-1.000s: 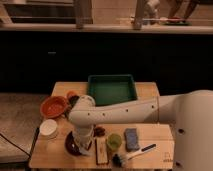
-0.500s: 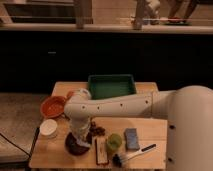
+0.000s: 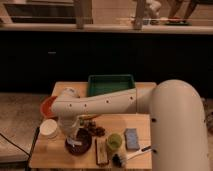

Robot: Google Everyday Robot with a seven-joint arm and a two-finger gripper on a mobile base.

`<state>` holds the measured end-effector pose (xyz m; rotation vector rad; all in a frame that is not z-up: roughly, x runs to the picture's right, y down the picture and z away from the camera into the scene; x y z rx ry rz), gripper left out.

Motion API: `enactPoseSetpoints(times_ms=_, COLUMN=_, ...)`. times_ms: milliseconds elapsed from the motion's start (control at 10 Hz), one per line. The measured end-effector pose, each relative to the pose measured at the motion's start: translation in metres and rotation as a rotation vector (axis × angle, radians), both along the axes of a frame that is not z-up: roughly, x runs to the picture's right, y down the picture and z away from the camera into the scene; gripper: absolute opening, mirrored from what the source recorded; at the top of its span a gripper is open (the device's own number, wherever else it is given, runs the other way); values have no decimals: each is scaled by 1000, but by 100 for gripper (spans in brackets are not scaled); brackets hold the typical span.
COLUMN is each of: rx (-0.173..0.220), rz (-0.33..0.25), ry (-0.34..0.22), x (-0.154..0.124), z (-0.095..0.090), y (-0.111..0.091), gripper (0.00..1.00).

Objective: Wipe purple bowl with towel

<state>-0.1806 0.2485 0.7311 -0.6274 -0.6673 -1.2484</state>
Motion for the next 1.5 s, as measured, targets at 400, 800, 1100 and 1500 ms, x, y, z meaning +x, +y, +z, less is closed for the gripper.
enactPoseSetpoints(times_ms=400, rx=-46, rz=-10, ry=-18, x=7, z=-11, y=25, gripper=0)
enactPoseSetpoints(times_ms=800, rx=-88, rz=40, ry=53, x=47, z=-8, y=38, gripper=0)
enactPoseSetpoints(times_ms=1100, rx=-98, rz=82, ry=108, x=70, z=-1, y=36, gripper=0)
enactPoseSetpoints(times_ms=1500, rx=-68, rz=111, ry=158, x=86, z=13, y=16, gripper=0)
